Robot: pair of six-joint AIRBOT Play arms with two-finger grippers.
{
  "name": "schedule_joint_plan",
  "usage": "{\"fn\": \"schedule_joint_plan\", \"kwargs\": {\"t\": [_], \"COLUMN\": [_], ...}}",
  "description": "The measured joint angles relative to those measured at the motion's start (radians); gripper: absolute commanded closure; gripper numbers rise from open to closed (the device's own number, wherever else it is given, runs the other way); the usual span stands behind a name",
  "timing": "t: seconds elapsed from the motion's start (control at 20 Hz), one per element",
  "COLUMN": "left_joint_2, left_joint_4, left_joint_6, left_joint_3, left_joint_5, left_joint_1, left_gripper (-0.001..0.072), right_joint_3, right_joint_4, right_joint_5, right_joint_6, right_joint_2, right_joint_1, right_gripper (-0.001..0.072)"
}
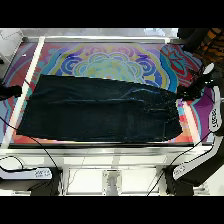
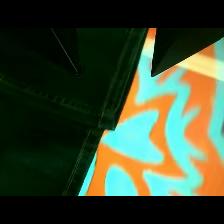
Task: Fold the clothes and pants, and hang the long-sleeved shirts on hangers.
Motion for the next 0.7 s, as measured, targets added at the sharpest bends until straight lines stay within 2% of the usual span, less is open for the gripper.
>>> {"fn": "schedule_joint_plan", "kwargs": {"t": [0.25, 0.35, 0.45, 0.7], "left_joint_2": [0.043, 0.060, 0.070, 0.096], "left_joint_4": [0.004, -0.044, -0.087, -0.139], "left_joint_6": [0.045, 0.085, 0.129, 0.198], "left_joint_3": [0.008, 0.001, -0.022, -0.141], "left_joint_5": [-0.132, -0.186, -0.244, -0.309], "left_joint_1": [0.098, 0.147, 0.191, 0.268], "left_gripper": [0.0216, 0.0216, 0.0214, 0.0214], "right_joint_3": [-0.190, -0.340, -0.515, -0.781], "right_joint_4": [-0.009, 0.002, 0.016, 0.056], "right_joint_5": [0.032, -0.019, -0.088, -0.225], "right_joint_6": [-0.073, -0.100, -0.129, -0.175], "right_joint_2": [0.174, 0.264, 0.348, 0.432], "right_joint_1": [-0.136, -0.197, -0.249, -0.304], "right_gripper": [0.0341, 0.0316, 0.0222, 0.0224]}}
